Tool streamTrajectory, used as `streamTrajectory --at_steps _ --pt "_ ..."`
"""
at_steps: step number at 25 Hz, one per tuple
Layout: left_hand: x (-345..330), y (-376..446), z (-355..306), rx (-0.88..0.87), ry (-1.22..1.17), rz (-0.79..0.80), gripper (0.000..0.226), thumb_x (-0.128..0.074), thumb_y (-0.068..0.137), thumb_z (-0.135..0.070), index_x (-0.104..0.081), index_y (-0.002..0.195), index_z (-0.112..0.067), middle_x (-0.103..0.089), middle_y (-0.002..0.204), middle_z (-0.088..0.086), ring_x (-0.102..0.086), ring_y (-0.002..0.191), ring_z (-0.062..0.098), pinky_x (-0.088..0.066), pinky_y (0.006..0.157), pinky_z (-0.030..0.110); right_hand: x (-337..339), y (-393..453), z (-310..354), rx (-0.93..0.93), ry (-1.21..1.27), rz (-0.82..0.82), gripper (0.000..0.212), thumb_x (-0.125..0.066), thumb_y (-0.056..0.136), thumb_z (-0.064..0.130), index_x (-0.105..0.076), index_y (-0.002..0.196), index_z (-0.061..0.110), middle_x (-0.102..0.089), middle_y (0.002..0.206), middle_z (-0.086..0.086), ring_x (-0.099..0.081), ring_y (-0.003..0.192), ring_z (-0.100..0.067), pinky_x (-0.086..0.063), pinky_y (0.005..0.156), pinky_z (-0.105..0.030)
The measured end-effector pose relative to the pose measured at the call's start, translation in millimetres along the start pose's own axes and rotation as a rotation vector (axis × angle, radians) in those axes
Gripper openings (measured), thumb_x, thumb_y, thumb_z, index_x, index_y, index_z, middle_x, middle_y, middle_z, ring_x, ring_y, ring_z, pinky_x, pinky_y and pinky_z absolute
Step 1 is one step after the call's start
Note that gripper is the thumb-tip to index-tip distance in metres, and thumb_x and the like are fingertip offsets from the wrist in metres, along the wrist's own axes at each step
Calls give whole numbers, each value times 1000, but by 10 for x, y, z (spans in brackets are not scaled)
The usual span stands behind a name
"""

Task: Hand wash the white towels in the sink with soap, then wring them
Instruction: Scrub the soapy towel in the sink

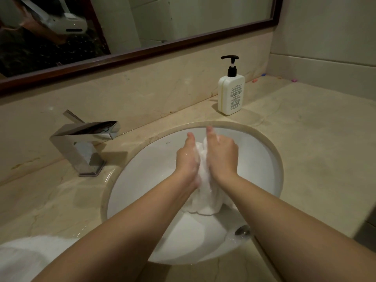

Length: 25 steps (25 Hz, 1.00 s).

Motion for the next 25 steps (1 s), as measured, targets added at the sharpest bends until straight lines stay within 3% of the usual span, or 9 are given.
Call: streamTrajectory --at_steps 3,4,7,11,14,17,20,23,25 --pt "14 -67 -71 -38 -19 13 59 -37 104 -57 -63 74 -15 -66 56 -2 -66 54 12 -50 64 28 -107 -100 31 51 -15 86 60 -50 101 50 -38 50 20 -42 51 4 -44 56 -20 -33 58 -36" --pt "-8 -59 -69 -43 5 22 62 -36 105 -56 -65 70 -15 -69 59 1 -68 57 14 -53 68 30 -81 -47 16 36 -49 59 60 -49 101 50 -38 51 21 -44 54 2 -48 61 -25 -35 60 -37" --pt "-76 -97 -38 -62 129 -2 60 -42 101 -62 -71 88 -12 -77 88 12 -75 82 27 -60 85 42 83 65 -40 -78 8 -71 60 -48 102 48 -39 50 20 -44 51 3 -49 59 -24 -31 57 -33" --pt "30 -22 -1 18 -101 -6 74 -40 100 -66 -67 55 -14 -65 61 4 -66 58 17 -52 62 26 -110 -140 55 44 -11 74 60 -50 101 49 -36 50 19 -38 47 6 -38 50 -12 -29 53 -30" --pt "-45 -68 -14 13 -74 6 70 -39 100 -67 -76 80 -11 -75 78 10 -74 73 23 -59 73 32 -36 -22 24 -4 22 6 60 -49 102 47 -39 51 17 -41 49 4 -40 50 -15 -31 57 -31" --pt "-50 -94 -23 32 -147 42 80 -32 105 -59 -64 50 -12 -60 52 3 -63 48 13 -49 50 16 -81 -56 33 35 -1 117 60 -53 100 47 -37 49 18 -37 45 6 -36 48 -12 -28 52 -32" --pt "-88 -132 -48 42 -90 42 69 -36 102 -65 -72 85 -9 -72 66 9 -69 57 18 -56 62 24 -6 -1 40 -6 9 21 62 -52 102 46 -36 48 18 -40 45 4 -38 47 -12 -30 57 -32" --pt "-78 -187 -59 31 -202 44 63 -37 104 -61 -55 63 -16 -53 48 0 -57 43 11 -46 50 15 -79 -88 44 18 -10 108 64 -54 100 50 -38 45 20 -44 40 9 -43 45 -9 -33 52 -27" --pt "-79 -146 -61 37 -231 65 62 -38 102 -63 -63 72 -15 -63 58 4 -62 52 15 -51 56 19 -91 -41 27 37 -77 97 61 -49 101 52 -42 49 20 -51 52 5 -51 58 -21 -37 59 -34"
Point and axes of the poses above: each hand's wrist, its own y-axis towards the middle knuckle, its own x-axis out of the back of the hand, z = x × y, the point moved 4 cm from there along y, towards the middle knuckle
